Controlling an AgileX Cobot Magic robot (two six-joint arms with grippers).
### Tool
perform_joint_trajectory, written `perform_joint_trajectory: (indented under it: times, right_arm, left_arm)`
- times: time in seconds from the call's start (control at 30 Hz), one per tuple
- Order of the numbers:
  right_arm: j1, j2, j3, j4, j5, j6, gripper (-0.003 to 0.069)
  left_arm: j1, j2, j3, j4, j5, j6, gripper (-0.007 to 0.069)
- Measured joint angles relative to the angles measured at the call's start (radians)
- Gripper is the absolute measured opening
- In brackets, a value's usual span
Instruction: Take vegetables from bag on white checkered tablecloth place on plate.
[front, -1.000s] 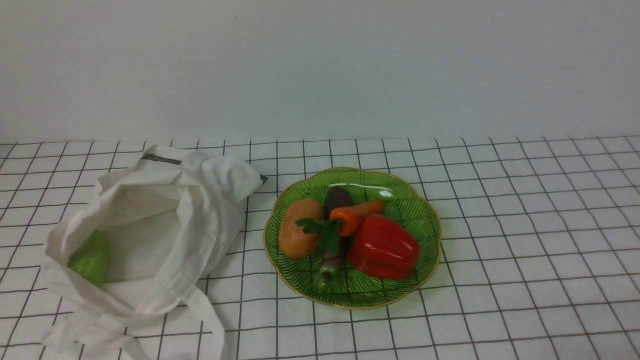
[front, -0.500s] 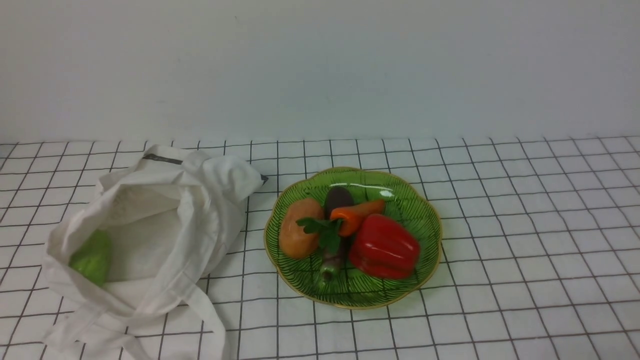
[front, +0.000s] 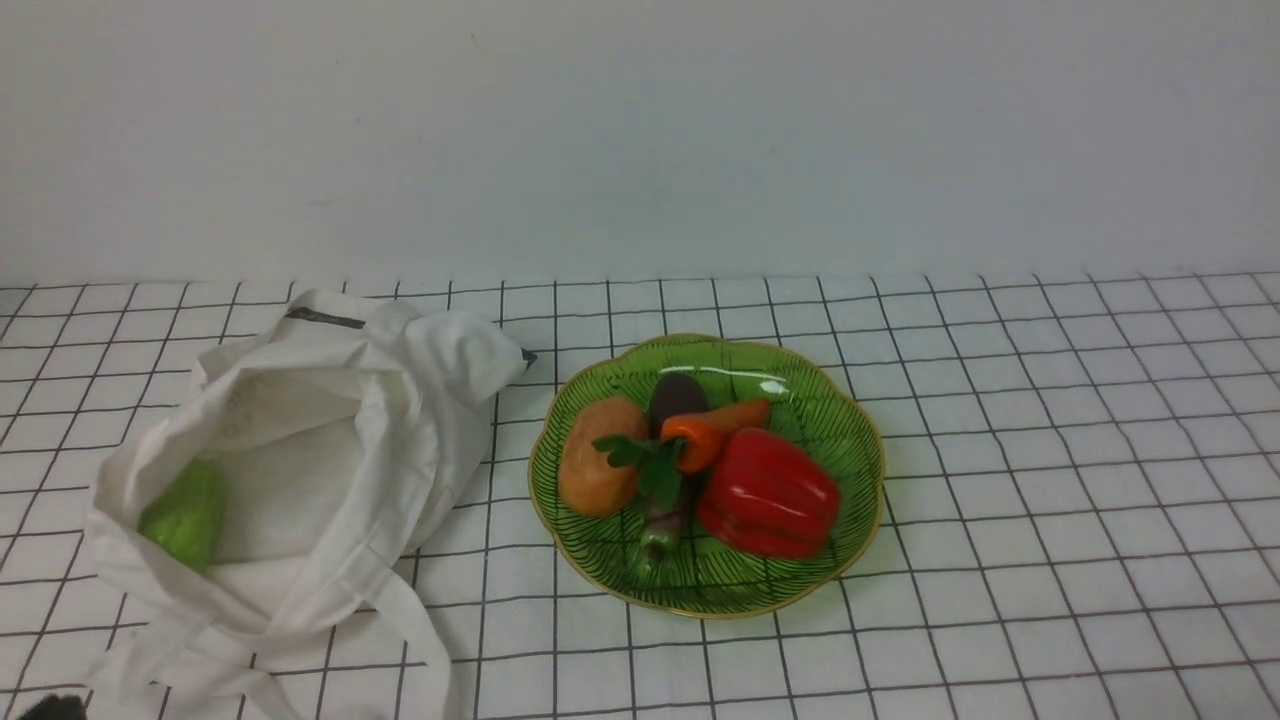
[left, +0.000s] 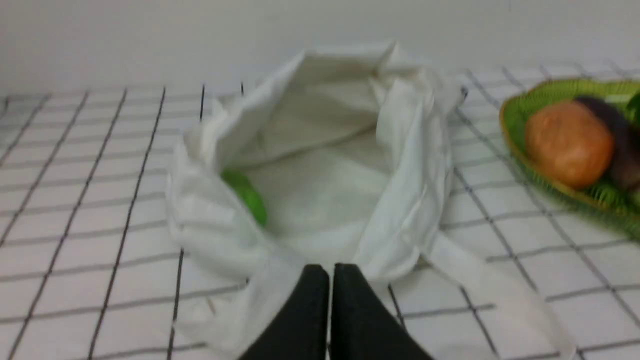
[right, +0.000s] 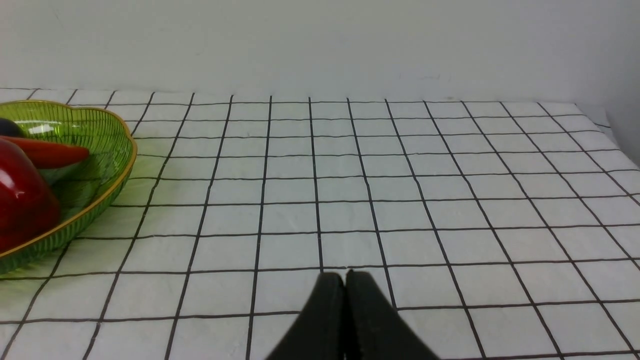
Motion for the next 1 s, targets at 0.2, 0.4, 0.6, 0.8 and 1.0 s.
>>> perform_joint_trajectory:
  times: [0.2, 0.4, 0.6, 0.8, 1.0]
  right_arm:
    - [0.000, 0.000, 0.000, 0.000, 0.000, 0.000, -0.0016]
    - [0.000, 0.000, 0.000, 0.000, 0.000, 0.000, -0.0016]
    - [0.000, 0.000, 0.000, 0.000, 0.000, 0.000, -0.0016]
    - [0.000, 0.000, 0.000, 0.000, 0.000, 0.000, -0.0016]
    - [0.000, 0.000, 0.000, 0.000, 0.000, 0.000, -0.0016]
  left_arm:
    - [0.000, 0.000, 0.017, 0.000, 0.000, 0.000, -0.0008]
    - [0.000, 0.000, 0.017, -0.003, 0.000, -0.001, -0.0008]
    - [0.000, 0.000, 0.017, -0.003, 0.001, -0.001, -0.0008]
    - [0.000, 0.000, 0.017, -0.003, 0.001, -0.001, -0.0008]
    - [0.000, 0.000, 0.017, -0.003, 0.001, -0.001, -0.0008]
